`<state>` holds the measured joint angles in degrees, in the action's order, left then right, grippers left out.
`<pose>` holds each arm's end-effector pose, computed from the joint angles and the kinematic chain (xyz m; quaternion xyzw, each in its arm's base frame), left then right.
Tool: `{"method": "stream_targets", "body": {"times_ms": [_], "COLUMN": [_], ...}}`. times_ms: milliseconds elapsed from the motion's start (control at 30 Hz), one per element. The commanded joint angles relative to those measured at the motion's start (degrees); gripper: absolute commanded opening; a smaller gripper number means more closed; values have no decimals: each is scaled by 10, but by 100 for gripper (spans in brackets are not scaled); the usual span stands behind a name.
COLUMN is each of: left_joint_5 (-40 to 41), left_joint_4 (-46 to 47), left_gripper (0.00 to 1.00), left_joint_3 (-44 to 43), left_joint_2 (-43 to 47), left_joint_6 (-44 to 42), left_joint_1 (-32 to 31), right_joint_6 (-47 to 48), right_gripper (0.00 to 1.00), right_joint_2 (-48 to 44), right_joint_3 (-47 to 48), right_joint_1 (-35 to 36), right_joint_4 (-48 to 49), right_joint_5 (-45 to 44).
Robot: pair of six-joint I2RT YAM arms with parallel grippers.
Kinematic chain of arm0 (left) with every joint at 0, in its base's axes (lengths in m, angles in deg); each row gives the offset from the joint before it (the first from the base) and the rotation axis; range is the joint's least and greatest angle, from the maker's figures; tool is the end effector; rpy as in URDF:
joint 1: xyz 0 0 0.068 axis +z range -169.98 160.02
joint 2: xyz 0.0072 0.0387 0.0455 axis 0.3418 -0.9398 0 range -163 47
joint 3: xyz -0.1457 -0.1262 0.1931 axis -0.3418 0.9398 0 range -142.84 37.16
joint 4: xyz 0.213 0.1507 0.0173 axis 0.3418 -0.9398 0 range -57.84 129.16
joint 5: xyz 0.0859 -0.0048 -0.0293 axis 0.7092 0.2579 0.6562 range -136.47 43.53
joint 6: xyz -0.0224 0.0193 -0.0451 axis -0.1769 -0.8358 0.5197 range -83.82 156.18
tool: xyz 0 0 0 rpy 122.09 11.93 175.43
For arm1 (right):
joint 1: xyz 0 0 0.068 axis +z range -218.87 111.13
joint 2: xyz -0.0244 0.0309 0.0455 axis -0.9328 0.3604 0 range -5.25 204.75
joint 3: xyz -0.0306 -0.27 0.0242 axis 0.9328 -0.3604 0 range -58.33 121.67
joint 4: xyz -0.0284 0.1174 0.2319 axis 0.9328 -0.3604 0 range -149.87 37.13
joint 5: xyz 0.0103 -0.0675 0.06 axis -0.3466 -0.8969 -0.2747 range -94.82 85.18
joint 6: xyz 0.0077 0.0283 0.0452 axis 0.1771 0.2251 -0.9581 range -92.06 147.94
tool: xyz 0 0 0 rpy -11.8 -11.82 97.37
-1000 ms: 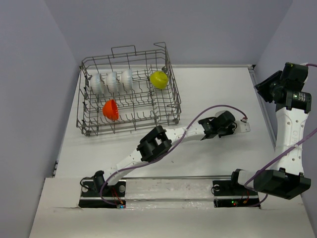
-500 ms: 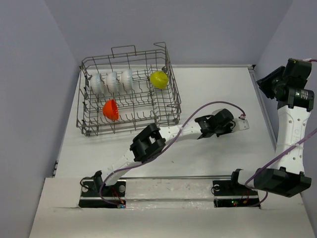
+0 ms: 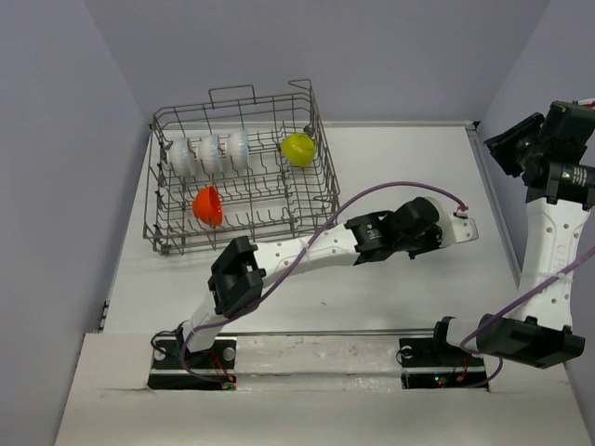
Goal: Load the bowls into the dish rack
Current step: Pick up the bowl from the center of the board, then place the upside down bowl on the dish rack.
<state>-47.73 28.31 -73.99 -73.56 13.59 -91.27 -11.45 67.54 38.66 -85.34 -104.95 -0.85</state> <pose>0.1625 -0.4819 0.3221 0.6037 0.5555 -0.2440 0.5172 0.2286 -0.0650 0.4696 0.3852 0.7648 0.1316 0.4994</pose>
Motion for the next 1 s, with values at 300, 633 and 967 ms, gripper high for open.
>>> {"method": "stream_targets", "body": {"times_ms": [300, 633, 967], "left_joint_5": [58, -14, -236], "left_joint_4": [29, 128, 286], "left_gripper": [0, 0, 0], "left_joint_3": [116, 247, 320], "left_joint_2": [238, 415, 486], "left_joint_6": [68, 148, 344], "left_joint_1": [19, 106, 257], "right_joint_6": [-8, 6, 23], "right_gripper": [38, 38, 37], "right_joint_2": [11, 31, 81], "right_joint_3": [34, -33, -7], "right_joint_1": [-3, -3, 35], "right_joint_4": [20, 88, 97], "right_joint_5": [38, 156, 181]}}
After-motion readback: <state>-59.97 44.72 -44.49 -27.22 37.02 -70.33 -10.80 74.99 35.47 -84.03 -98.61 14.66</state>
